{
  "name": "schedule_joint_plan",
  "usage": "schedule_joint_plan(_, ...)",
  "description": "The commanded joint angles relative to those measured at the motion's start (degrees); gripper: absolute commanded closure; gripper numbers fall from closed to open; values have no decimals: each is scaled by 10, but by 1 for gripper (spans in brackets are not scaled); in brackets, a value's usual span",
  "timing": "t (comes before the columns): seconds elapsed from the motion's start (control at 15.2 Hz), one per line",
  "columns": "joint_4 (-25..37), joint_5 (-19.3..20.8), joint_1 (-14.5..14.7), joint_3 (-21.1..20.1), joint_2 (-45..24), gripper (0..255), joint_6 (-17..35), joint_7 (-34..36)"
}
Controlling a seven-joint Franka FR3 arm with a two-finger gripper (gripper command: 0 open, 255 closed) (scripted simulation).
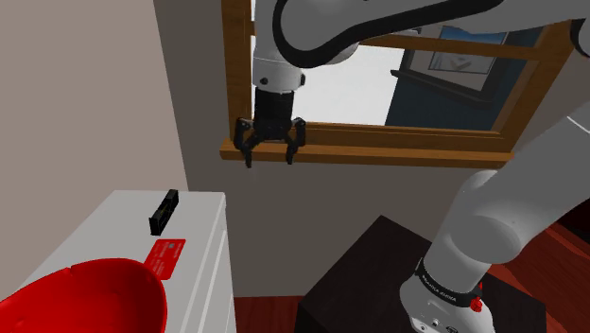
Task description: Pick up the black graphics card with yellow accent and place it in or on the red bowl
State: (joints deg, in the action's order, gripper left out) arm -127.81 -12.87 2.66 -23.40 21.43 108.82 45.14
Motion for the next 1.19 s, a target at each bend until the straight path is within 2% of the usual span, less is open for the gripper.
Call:
schedule_joint_plan(0.0, 30, 2, -3, -24, -43, 0, 18, 49)
schedule_joint_plan(0.26, 92, 22, -6, -61, -128, 0, 48, 139)
schedule_joint_plan(0.53, 168, 63, 1, -86, -221, 0, 69, 234)
schedule_joint_plan(0.92, 299, 134, 39, -90, -359, 0, 75, 358)
schedule_joint_plan(1.12, 286, 138, 43, -88, -368, 0, 96, 361)
